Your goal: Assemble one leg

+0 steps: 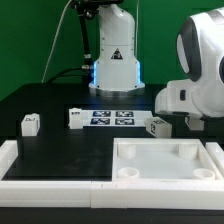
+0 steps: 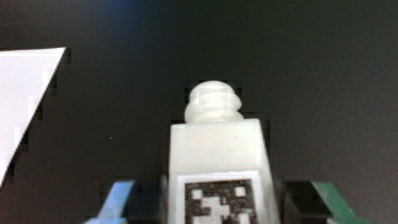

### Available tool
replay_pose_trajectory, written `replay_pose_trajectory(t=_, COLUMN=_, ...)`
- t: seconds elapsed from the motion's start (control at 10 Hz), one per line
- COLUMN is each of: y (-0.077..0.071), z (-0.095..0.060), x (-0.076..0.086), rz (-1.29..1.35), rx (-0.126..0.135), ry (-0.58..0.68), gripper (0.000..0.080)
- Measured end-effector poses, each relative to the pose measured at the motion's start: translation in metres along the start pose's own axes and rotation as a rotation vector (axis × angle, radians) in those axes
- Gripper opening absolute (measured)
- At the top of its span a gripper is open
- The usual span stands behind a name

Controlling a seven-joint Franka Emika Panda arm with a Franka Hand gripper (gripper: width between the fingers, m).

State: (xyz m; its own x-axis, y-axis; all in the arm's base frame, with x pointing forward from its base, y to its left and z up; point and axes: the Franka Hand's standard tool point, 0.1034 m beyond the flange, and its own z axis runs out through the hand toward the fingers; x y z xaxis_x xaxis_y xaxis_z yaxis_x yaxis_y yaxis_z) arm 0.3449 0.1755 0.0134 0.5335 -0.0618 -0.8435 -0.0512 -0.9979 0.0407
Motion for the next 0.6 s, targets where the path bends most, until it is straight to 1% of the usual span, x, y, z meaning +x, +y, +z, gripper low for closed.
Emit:
replay_pose_trajectory(t=0.5, y=0.0008, z=-0.0009, x=-0.0004, rz=-0.005, rx=0.001, ry=0.001, gripper=0.0286)
replay_pose_trajectory(t=0.6, y=0.005, z=-0.0067, x=-0.0053, rz=-0.017, rx=0.003, ry=0.003, gripper=0.0287)
